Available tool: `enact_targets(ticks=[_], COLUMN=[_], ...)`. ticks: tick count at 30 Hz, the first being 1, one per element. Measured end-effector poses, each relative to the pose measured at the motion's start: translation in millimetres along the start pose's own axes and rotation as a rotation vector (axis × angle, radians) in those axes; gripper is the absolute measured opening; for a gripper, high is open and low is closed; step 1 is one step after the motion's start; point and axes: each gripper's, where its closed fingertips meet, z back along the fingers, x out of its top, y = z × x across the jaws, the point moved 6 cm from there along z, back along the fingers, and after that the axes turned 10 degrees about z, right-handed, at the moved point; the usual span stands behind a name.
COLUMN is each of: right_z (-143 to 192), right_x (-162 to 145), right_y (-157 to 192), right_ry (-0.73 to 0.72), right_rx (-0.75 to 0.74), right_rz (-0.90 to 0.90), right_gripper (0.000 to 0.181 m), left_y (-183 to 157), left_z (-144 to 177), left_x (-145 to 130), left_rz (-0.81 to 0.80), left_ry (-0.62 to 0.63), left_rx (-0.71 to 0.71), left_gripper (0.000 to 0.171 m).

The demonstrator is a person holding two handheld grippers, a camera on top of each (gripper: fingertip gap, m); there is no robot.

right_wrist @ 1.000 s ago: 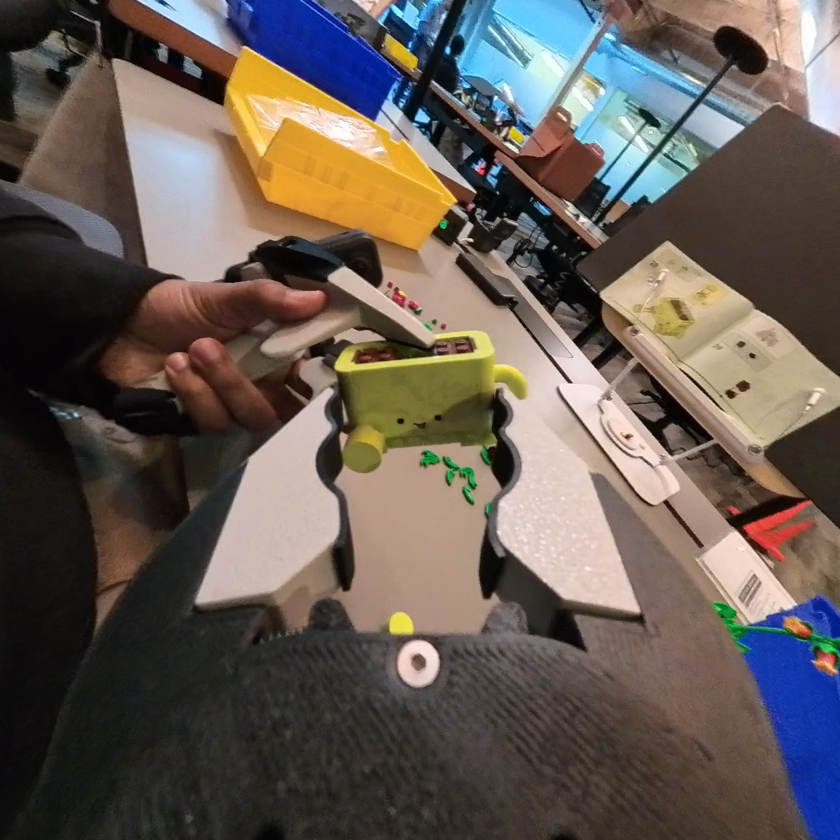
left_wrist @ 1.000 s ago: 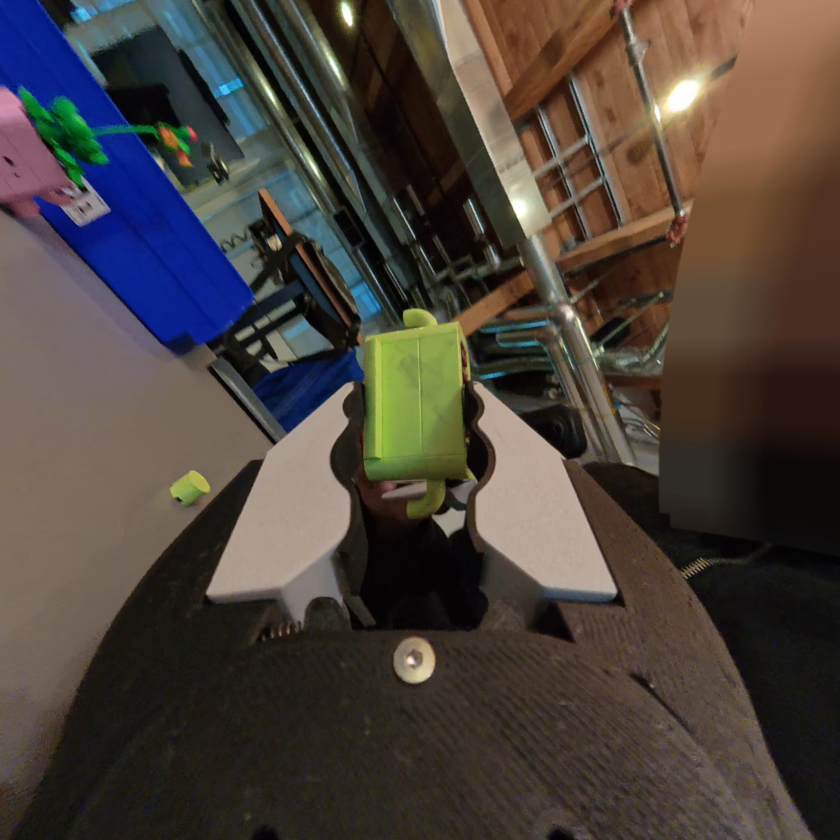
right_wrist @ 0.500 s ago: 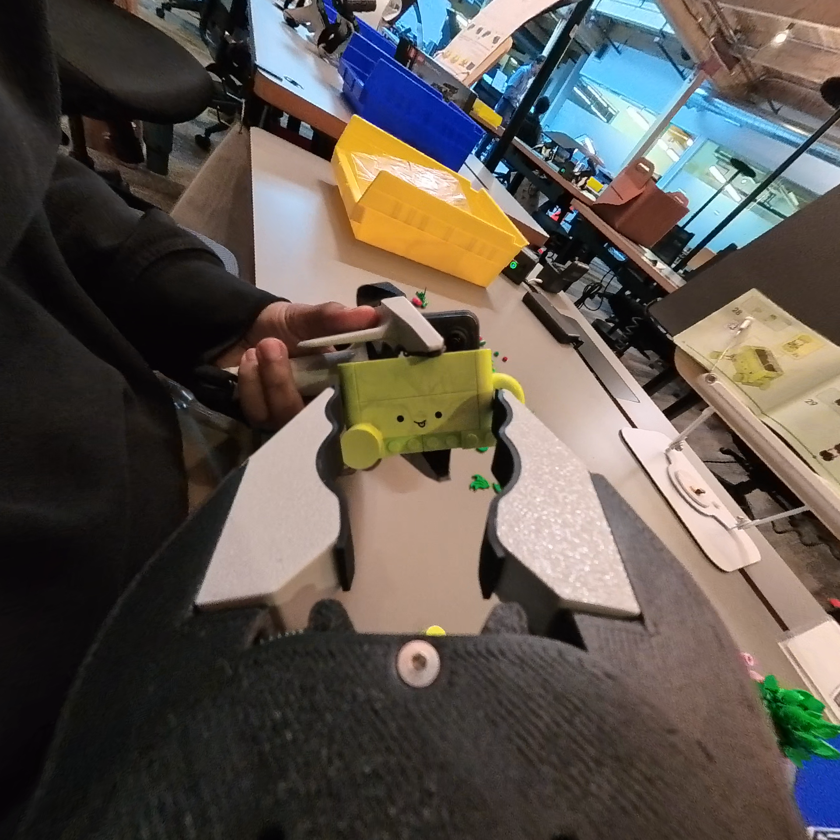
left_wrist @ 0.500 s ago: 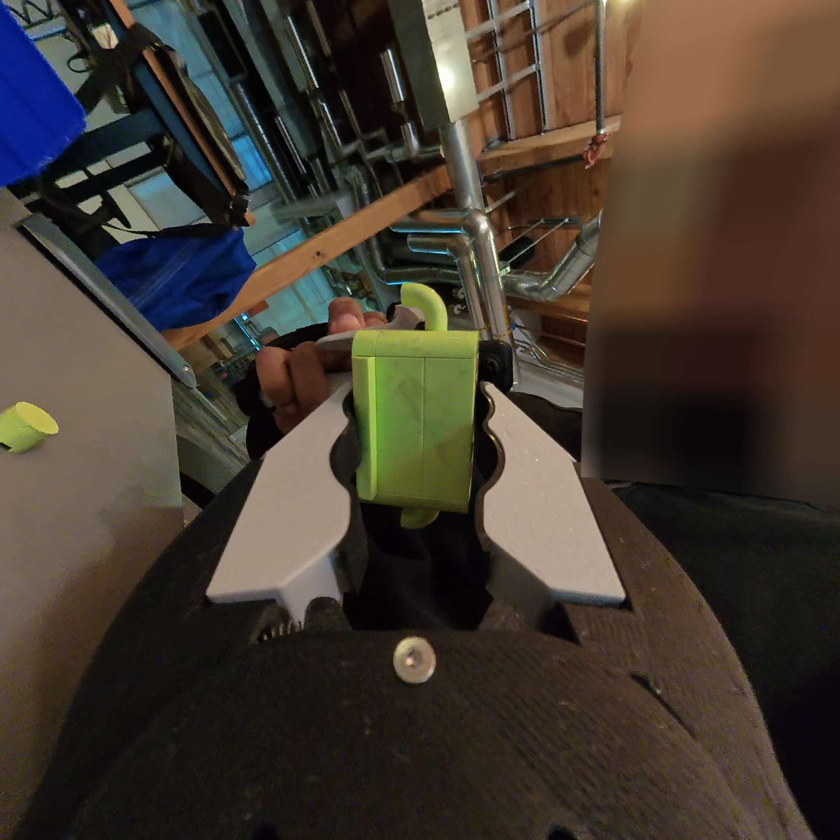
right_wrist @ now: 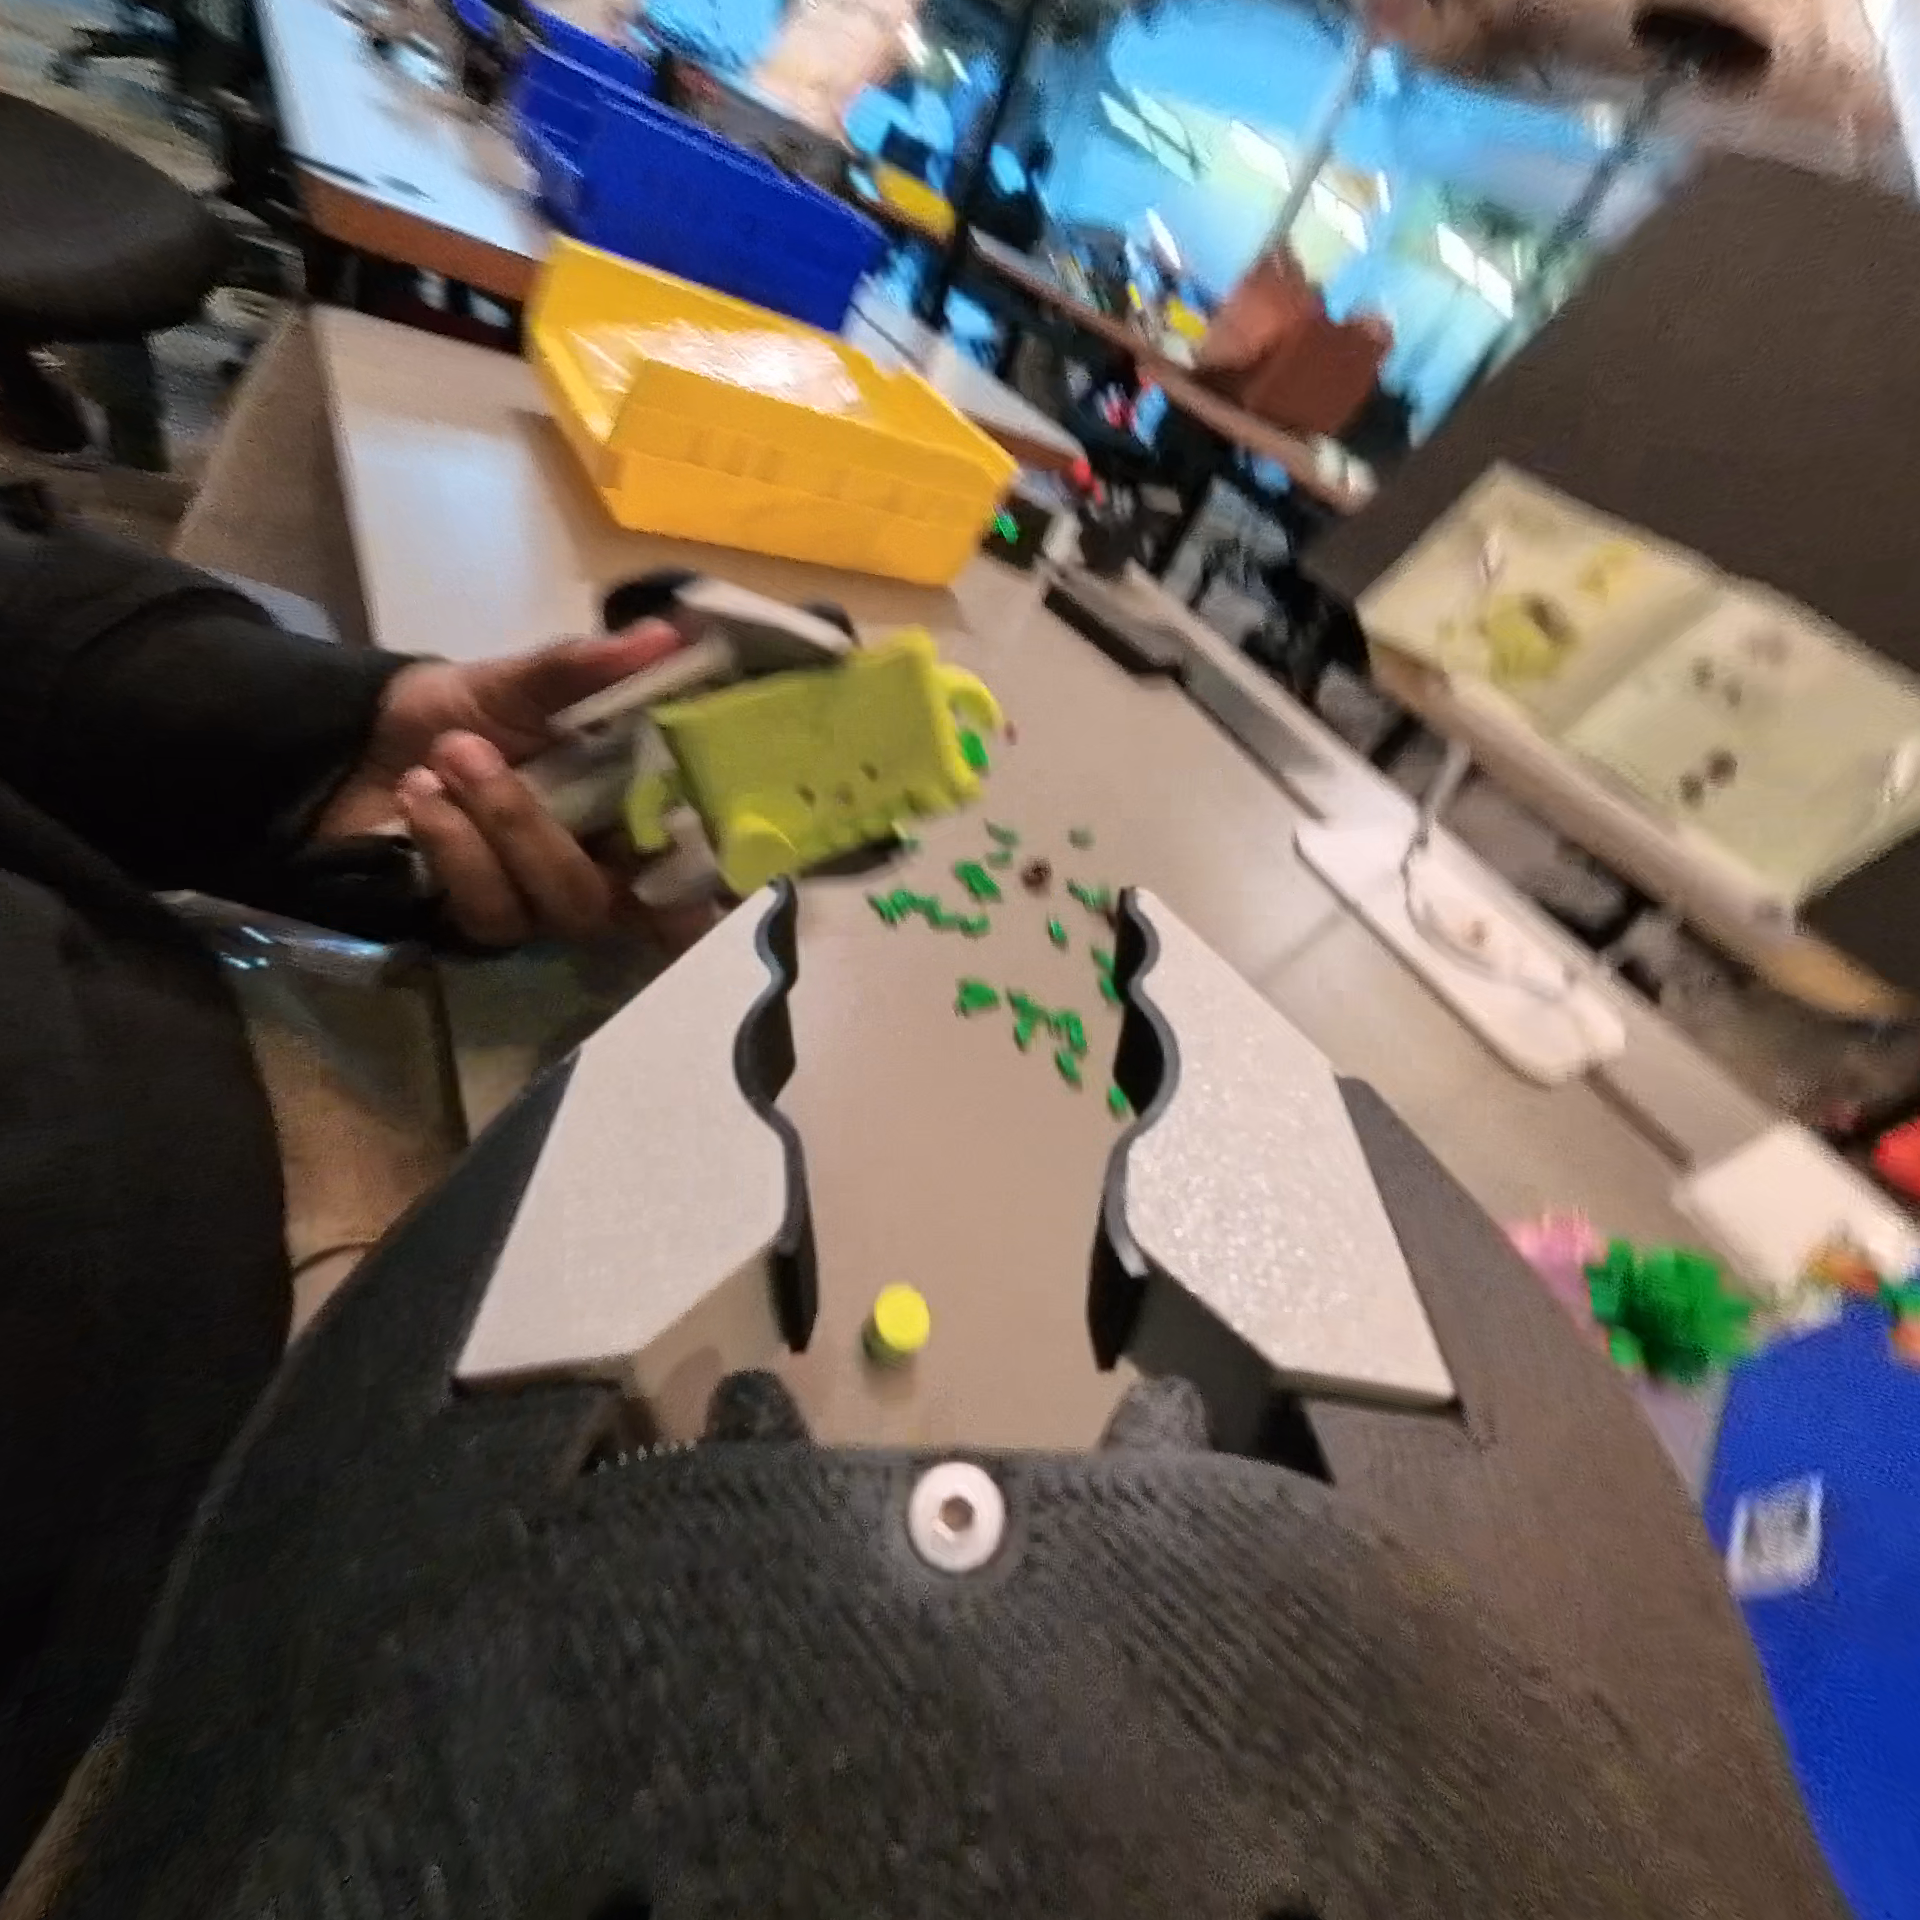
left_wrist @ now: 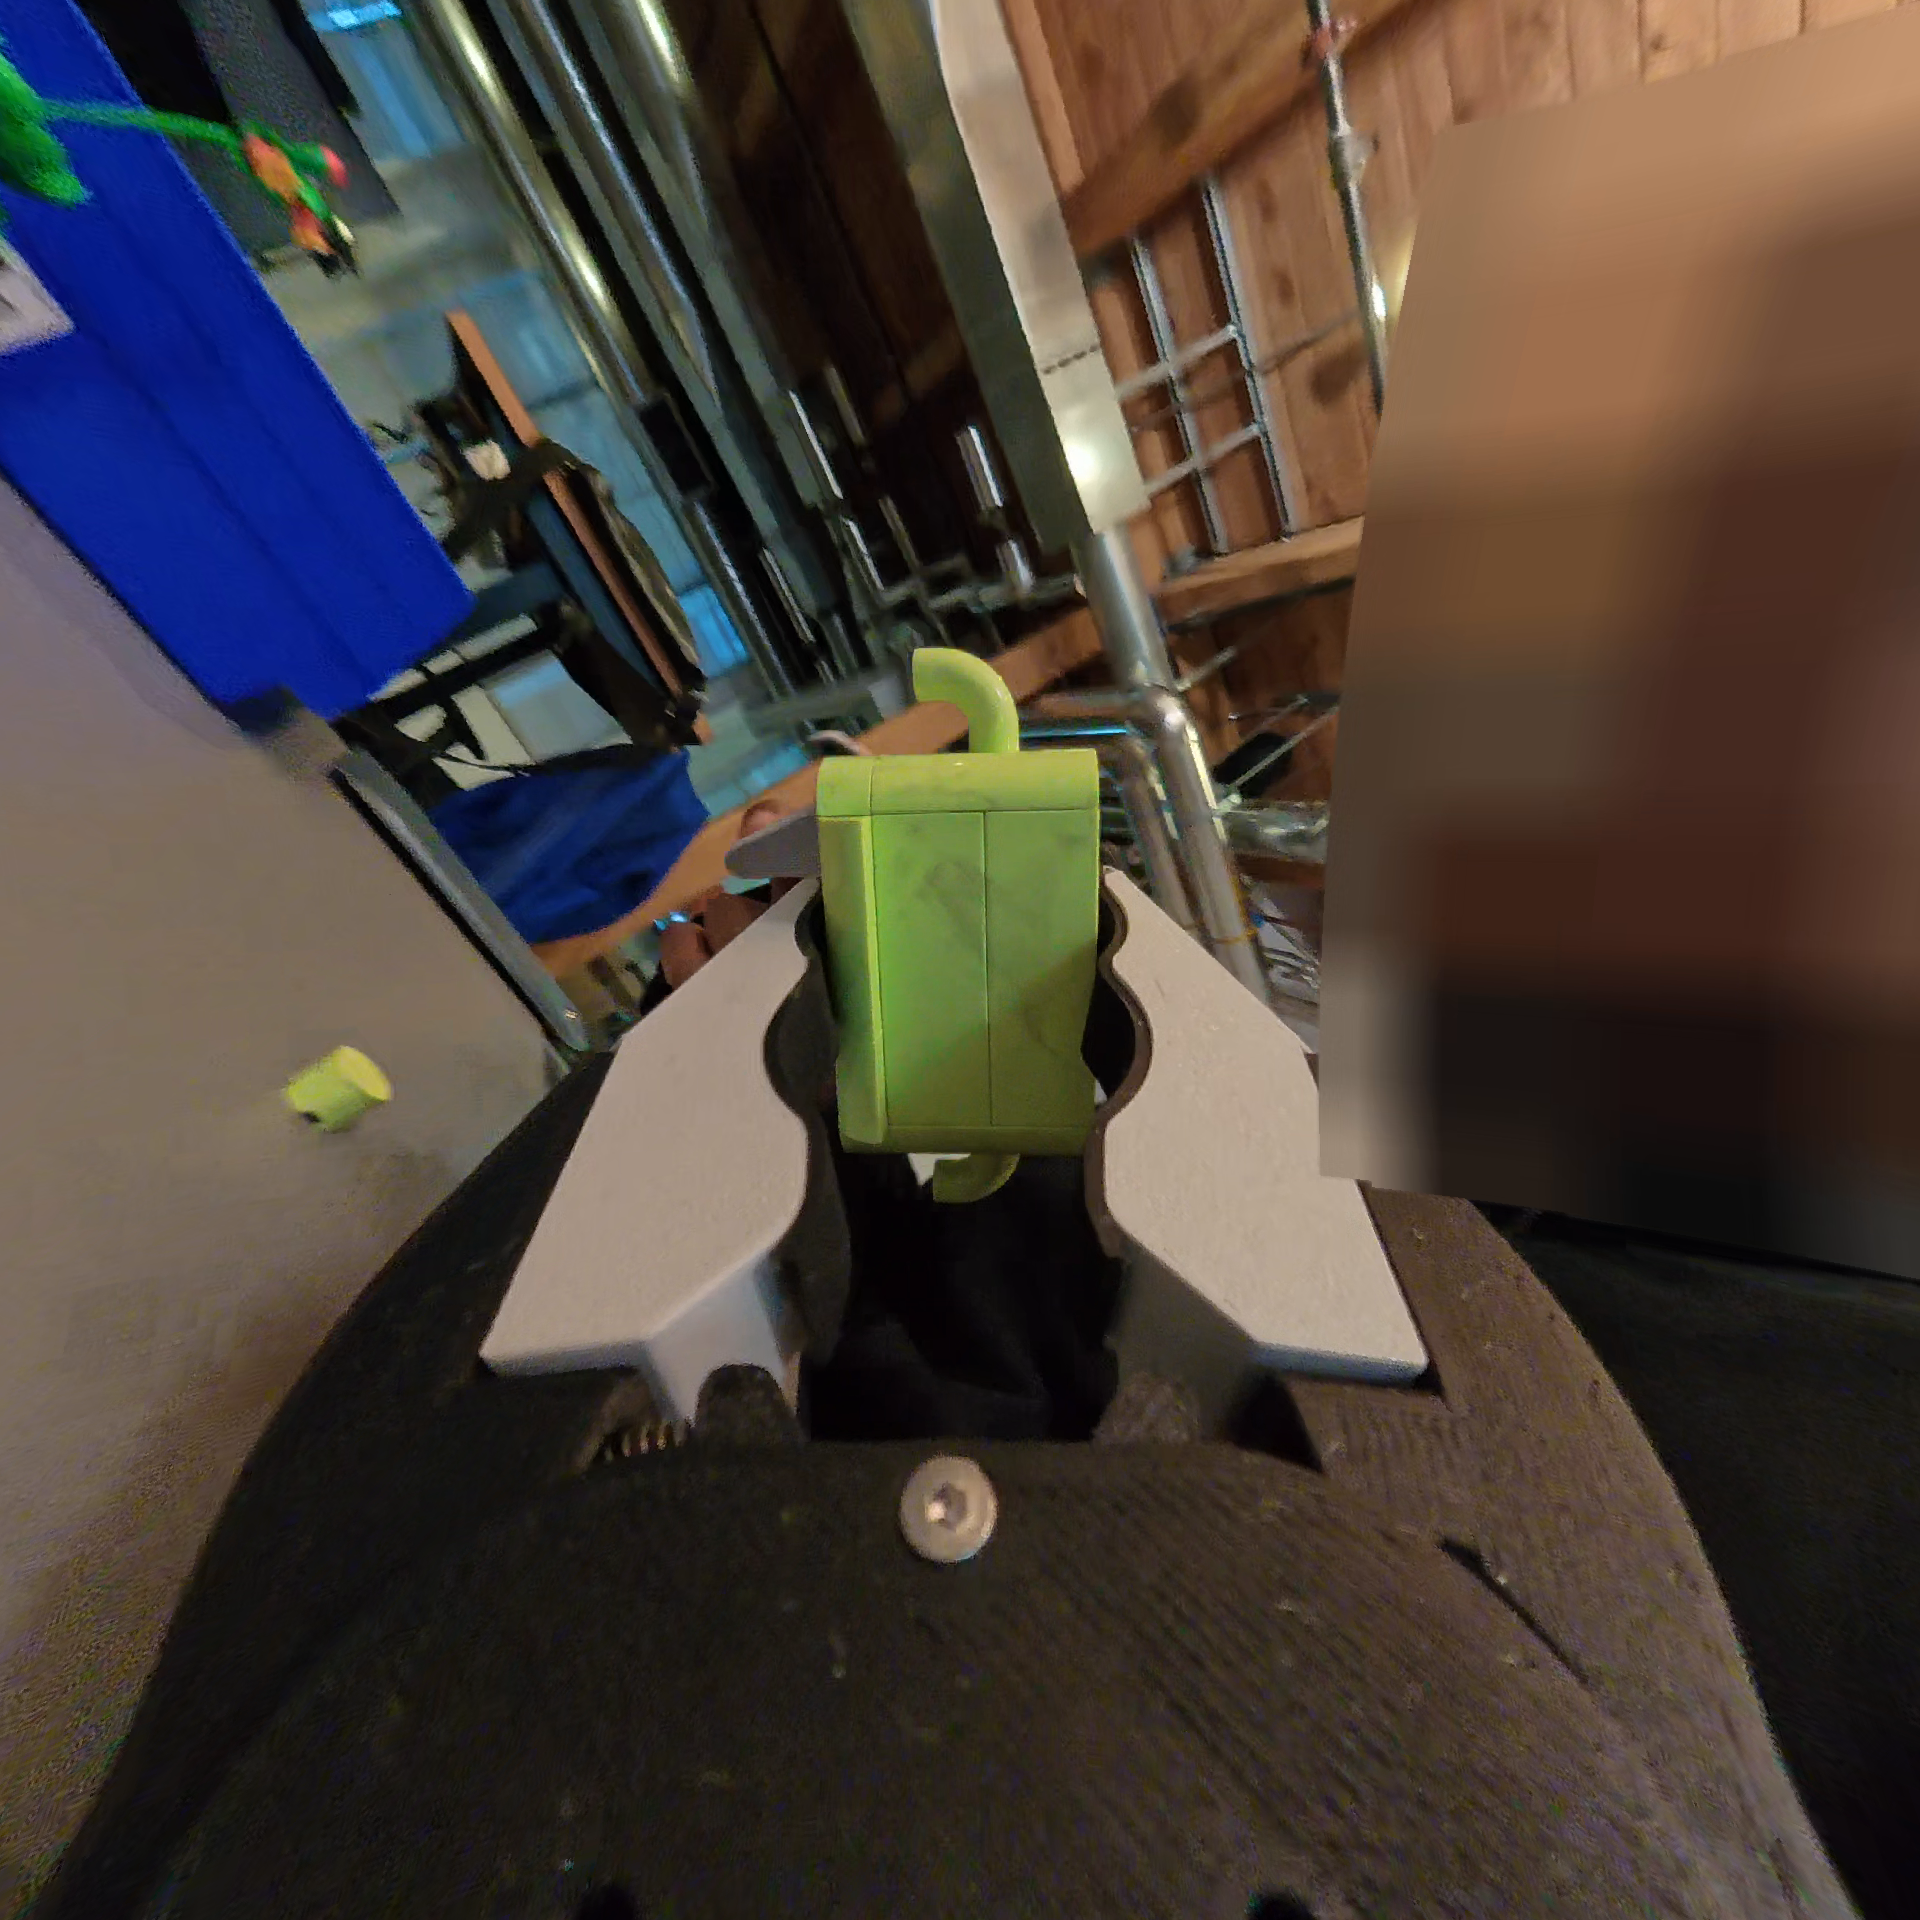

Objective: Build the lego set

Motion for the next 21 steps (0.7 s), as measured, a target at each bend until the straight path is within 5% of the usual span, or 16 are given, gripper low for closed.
enact_targets(ticks=[4,7,21], right_z=[4.5,3.7,-27.9], right_x=[-55.2,-78.8,-97.4], right_y=[-2.2,3.9,10.0], right_ry=[0.292,0.407,0.518], right_rx=[0.190,0.319,0.568], right_rz=[-0.184,-0.185,-0.109], right_gripper=[0.060,0.033,0.014], left_y=[-0.1,8.0,20.8], left_z=[4.5,6.8,5.9], left_x=[6.1,7.3,3.6], left_rz=[-0.065,-0.095,-0.001], left_ry=[0.011,0.018,0.080], left_rx=[0.080,0.186,0.267], left_gripper=[0.045,0.045,0.044])
